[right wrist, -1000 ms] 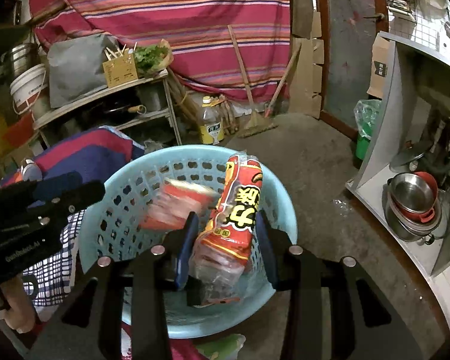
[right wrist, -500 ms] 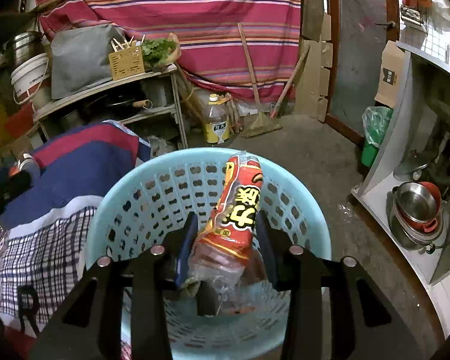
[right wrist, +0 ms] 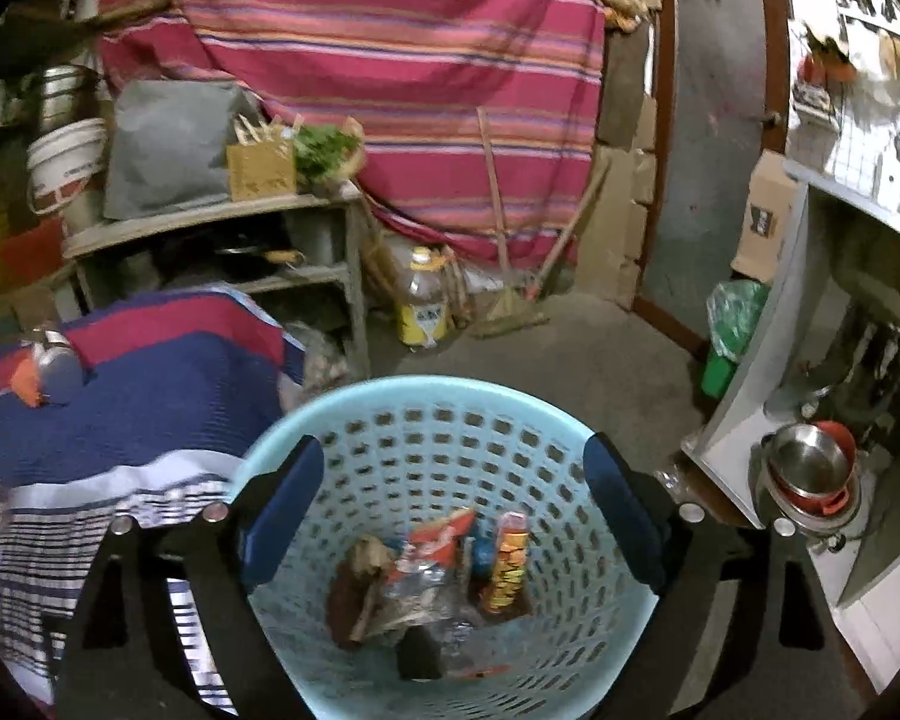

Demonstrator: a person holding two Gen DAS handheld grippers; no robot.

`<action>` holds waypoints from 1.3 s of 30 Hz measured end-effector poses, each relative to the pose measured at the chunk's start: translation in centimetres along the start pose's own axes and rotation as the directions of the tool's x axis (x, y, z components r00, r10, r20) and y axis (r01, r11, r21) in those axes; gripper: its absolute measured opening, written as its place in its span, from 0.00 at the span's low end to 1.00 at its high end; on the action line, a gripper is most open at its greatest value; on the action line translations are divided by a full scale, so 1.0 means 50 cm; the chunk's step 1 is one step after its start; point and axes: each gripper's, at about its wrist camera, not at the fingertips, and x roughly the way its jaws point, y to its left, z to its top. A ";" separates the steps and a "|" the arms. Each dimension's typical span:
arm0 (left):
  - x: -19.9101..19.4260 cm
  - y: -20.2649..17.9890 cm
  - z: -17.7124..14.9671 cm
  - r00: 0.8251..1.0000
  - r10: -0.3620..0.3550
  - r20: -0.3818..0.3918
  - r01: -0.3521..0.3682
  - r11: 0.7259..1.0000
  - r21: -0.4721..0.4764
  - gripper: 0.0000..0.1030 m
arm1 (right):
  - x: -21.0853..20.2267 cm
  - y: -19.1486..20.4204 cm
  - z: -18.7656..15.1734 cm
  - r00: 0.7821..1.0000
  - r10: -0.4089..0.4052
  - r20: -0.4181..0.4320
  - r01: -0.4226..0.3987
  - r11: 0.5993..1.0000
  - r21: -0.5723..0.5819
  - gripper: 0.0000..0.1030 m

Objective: Collect trash
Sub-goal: 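Open both tools over the basket to drop the red bag and red-yellow packet, then grasp the crumpled tan paper with the left tool while the right tool reaches the orange pouch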

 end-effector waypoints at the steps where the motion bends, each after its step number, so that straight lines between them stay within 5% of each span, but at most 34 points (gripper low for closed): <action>1: -0.004 0.021 0.003 1.000 0.001 0.002 -0.001 1.000 -0.020 0.95 | -0.010 0.017 0.001 1.000 0.014 0.006 -0.014 1.000 -0.005 0.84; 20: -0.025 0.278 -0.005 0.990 0.142 0.020 -0.139 0.984 -0.107 0.95 | -0.058 0.370 0.016 0.969 0.247 0.027 -0.236 0.949 -0.210 0.85; 39: 0.064 0.525 -0.072 0.962 0.244 -0.120 -0.266 0.934 -0.239 0.94 | 0.027 0.622 0.018 0.938 0.344 -0.042 -0.338 0.880 -0.335 0.85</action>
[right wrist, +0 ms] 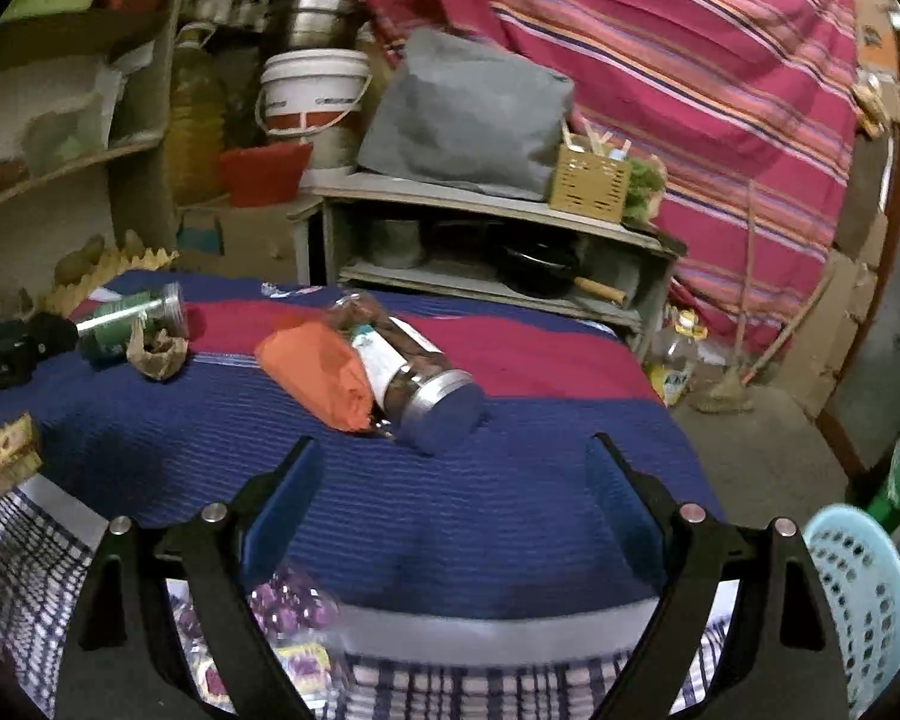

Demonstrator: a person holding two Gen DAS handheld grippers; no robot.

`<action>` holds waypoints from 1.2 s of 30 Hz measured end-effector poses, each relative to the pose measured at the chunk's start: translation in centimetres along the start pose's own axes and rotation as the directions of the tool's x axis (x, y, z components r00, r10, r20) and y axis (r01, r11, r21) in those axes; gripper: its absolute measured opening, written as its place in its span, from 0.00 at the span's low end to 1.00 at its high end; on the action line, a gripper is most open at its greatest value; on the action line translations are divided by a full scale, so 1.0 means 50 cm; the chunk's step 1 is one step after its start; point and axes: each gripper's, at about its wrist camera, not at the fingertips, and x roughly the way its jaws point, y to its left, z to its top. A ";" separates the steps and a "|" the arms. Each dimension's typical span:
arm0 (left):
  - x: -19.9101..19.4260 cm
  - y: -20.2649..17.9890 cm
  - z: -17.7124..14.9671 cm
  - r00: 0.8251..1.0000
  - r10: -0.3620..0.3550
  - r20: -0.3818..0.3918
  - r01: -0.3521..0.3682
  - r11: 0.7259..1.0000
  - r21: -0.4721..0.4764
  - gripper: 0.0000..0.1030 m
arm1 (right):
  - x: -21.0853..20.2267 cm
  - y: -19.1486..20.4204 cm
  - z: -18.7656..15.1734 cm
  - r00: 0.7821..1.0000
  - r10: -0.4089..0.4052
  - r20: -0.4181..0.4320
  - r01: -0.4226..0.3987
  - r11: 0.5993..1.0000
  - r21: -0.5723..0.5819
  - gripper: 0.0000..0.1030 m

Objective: Collect trash
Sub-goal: 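Grasp the crumpled tan paper with the left tool while the right tool reaches the orange pouch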

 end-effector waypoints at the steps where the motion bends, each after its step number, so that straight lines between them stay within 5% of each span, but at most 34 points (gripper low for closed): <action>1: 0.010 0.004 -0.002 1.000 0.008 -0.009 -0.008 1.000 -0.002 0.94 | 0.005 0.004 0.001 1.000 0.000 -0.002 0.000 1.000 -0.011 0.85; 9: 0.059 0.010 -0.002 0.997 0.065 -0.032 -0.065 0.998 0.013 0.94 | 0.077 0.025 0.019 0.996 0.064 -0.060 -0.066 0.997 -0.033 0.85; 18: 0.119 -0.029 0.025 0.999 0.035 -0.030 -0.034 0.999 0.039 0.91 | 0.144 0.021 0.043 0.989 0.099 -0.107 -0.101 0.995 -0.014 0.85; 25: 0.187 -0.032 0.016 0.994 0.019 -0.106 -0.017 1.000 0.014 0.68 | 0.167 0.001 0.034 0.985 0.115 -0.132 -0.111 0.993 0.040 0.85; 27: 0.179 -0.031 0.019 0.996 0.012 -0.085 -0.011 1.000 0.008 0.54 | 0.175 0.000 0.034 0.982 0.128 -0.138 -0.121 0.991 0.058 0.85; 29: 0.171 -0.040 0.017 0.997 -0.022 -0.077 0.025 0.999 0.027 0.30 | 0.182 0.009 0.033 0.979 0.140 -0.148 -0.132 0.989 0.061 0.85; 36: 0.160 -0.045 0.014 0.998 -0.024 -0.066 0.027 0.998 0.049 0.27 | 0.191 0.054 0.033 0.984 0.081 -0.161 -0.086 0.996 -0.024 0.84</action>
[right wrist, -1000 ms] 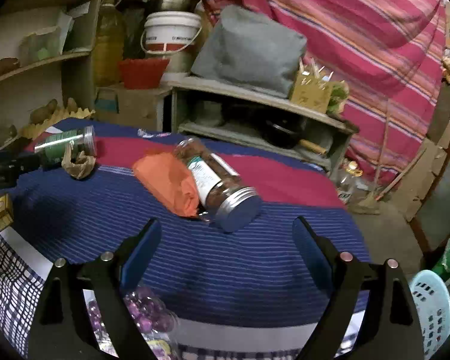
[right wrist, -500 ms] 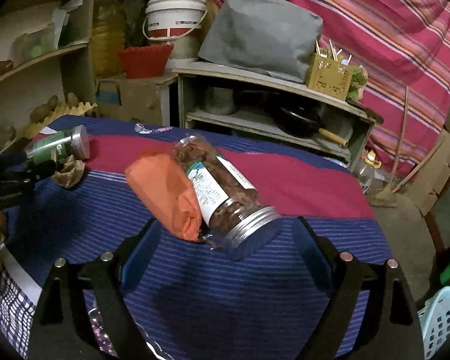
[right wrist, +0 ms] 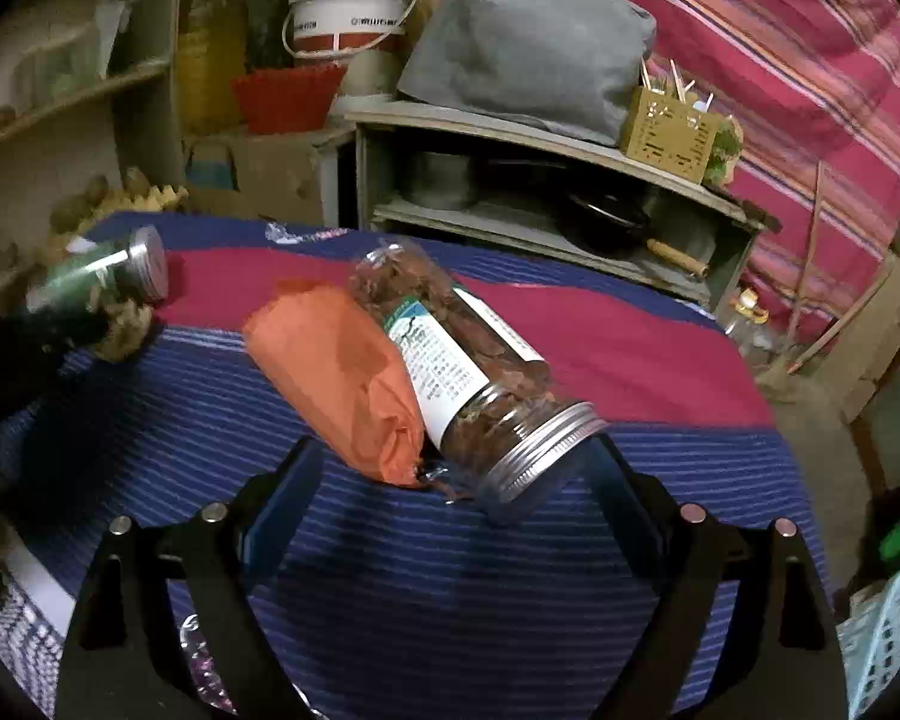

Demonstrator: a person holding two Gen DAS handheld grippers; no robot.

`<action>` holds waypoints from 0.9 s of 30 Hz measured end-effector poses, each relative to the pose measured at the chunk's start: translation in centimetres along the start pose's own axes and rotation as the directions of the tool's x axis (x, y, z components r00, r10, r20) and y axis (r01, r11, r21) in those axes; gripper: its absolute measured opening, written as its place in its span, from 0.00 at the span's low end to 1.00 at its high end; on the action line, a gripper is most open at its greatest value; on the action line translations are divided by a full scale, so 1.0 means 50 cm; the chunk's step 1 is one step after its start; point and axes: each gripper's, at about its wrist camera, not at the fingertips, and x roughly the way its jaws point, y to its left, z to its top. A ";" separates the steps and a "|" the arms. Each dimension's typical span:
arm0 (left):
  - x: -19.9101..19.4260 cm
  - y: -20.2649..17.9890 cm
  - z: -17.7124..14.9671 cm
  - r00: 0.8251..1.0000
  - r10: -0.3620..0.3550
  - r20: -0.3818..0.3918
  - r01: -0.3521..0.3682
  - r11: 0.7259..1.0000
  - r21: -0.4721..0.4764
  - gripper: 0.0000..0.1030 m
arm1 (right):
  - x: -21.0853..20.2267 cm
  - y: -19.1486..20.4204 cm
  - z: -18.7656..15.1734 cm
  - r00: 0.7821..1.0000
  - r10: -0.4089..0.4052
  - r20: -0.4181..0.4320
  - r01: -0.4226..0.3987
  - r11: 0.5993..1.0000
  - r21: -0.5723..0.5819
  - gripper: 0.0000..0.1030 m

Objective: Collect trash
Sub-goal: 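Grasp the crumpled tan paper with the left tool while the right tool reaches the orange pouch, then grasp the orange pouch with the right tool while the left tool holds the tan paper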

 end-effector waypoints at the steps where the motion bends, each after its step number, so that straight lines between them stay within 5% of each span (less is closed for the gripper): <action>1: -0.003 0.006 0.001 1.000 -0.002 0.002 0.002 1.000 -0.011 0.27 | -0.005 -0.001 0.003 1.000 0.011 0.001 -0.011 1.000 0.011 0.83; 9: -0.017 0.023 0.004 1.000 0.012 0.021 -0.012 0.999 -0.037 0.26 | -0.071 0.018 0.025 0.997 0.009 0.078 -0.008 1.000 -0.018 0.76; 15: -0.022 0.019 0.002 0.999 0.018 0.027 -0.017 1.000 -0.018 0.22 | -0.009 0.059 0.028 0.999 0.031 -0.023 -0.033 0.996 -0.082 0.63; 16: -0.019 0.016 0.001 1.000 0.020 0.022 -0.020 1.000 -0.003 0.06 | 0.000 0.063 0.026 1.000 0.009 -0.028 -0.012 0.996 -0.087 0.63; 27: -0.015 0.034 0.003 1.000 -0.011 0.009 0.011 0.999 -0.051 0.05 | 0.043 0.073 0.021 0.998 0.004 -0.069 -0.011 0.996 -0.092 0.60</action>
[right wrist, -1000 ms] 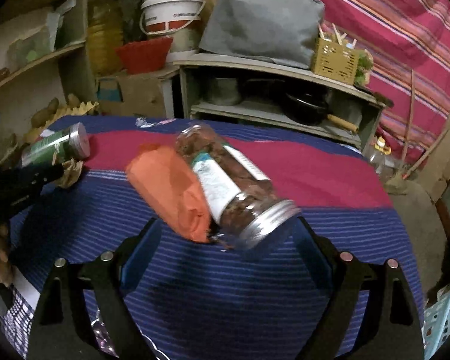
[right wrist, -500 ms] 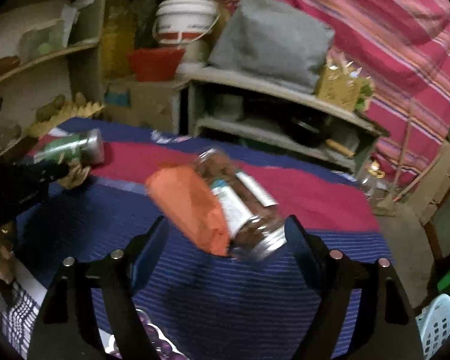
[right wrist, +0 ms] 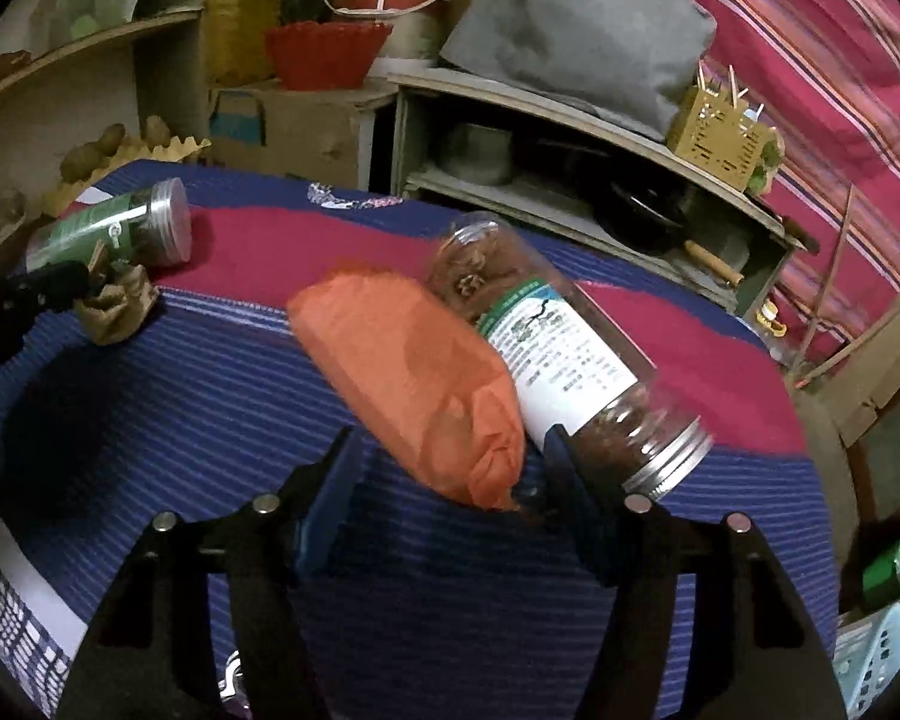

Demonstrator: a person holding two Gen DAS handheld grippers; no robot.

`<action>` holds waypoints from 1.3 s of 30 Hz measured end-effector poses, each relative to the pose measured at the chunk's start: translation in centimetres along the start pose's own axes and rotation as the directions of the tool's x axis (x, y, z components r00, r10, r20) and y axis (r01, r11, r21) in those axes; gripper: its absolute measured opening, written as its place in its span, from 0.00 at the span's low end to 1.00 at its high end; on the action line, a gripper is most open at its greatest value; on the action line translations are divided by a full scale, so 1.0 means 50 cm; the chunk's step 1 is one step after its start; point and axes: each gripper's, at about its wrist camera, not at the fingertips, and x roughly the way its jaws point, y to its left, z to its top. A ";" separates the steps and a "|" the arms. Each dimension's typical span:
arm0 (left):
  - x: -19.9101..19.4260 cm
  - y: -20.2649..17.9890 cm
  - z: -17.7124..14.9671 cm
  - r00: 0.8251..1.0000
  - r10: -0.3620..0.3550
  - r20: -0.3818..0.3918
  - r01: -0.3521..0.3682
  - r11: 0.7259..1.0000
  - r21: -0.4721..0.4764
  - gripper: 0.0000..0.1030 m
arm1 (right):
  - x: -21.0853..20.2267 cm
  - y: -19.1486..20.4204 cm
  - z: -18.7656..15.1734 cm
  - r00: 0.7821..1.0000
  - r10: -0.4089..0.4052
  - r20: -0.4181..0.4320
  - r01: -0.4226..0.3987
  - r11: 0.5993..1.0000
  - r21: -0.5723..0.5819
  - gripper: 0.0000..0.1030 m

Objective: Collect trash
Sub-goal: 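Grasp the orange pouch with the right tool while the left tool holds the tan paper, then carry the tan paper and orange pouch over the basket with both tools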

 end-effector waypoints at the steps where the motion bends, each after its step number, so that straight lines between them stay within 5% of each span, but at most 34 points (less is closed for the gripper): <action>1: -0.001 -0.001 -0.001 1.000 0.002 0.002 -0.002 1.000 -0.002 0.05 | 0.005 0.000 0.000 1.000 0.002 -0.006 -0.002 1.000 -0.002 0.59; 4: -0.004 0.000 -0.001 1.000 0.003 0.008 -0.003 1.000 -0.003 0.13 | 0.021 -0.008 -0.001 0.999 0.036 -0.037 -0.035 0.999 0.019 0.50; 7: -0.009 0.000 0.001 0.999 0.025 0.026 -0.025 1.000 -0.011 0.55 | 0.033 -0.022 -0.002 0.995 0.072 -0.062 -0.069 0.996 0.052 0.41; 12: -0.008 -0.003 0.003 0.999 0.010 0.033 -0.009 1.000 -0.017 0.68 | 0.039 -0.031 -0.009 0.995 0.084 -0.061 -0.080 0.995 0.062 0.28; 14: -0.001 -0.008 0.001 0.998 0.056 0.043 -0.056 0.998 -0.013 0.82 | 0.038 -0.035 -0.011 0.994 0.094 -0.056 -0.090 0.993 0.069 0.25; 16: 0.009 -0.009 -0.002 0.996 0.073 0.046 -0.072 0.997 -0.018 0.85 | 0.036 -0.039 -0.012 0.993 0.102 -0.052 -0.098 0.992 0.074 0.23; 22: 0.036 0.009 0.001 0.999 0.039 -0.007 -0.039 0.997 -0.067 0.81 | 0.014 -0.050 -0.024 0.993 0.114 -0.036 -0.110 0.990 0.090 0.21; 25: 0.042 -0.003 -0.001 1.000 0.010 -0.026 -0.011 0.999 -0.030 0.48 | -0.005 -0.063 -0.033 0.993 0.111 -0.023 -0.108 0.988 0.108 0.21; 39: 0.002 -0.016 -0.007 0.999 -0.022 0.025 0.022 1.000 0.003 0.44 | -0.140 -0.115 -0.123 0.999 0.047 0.010 -0.048 0.988 0.149 0.21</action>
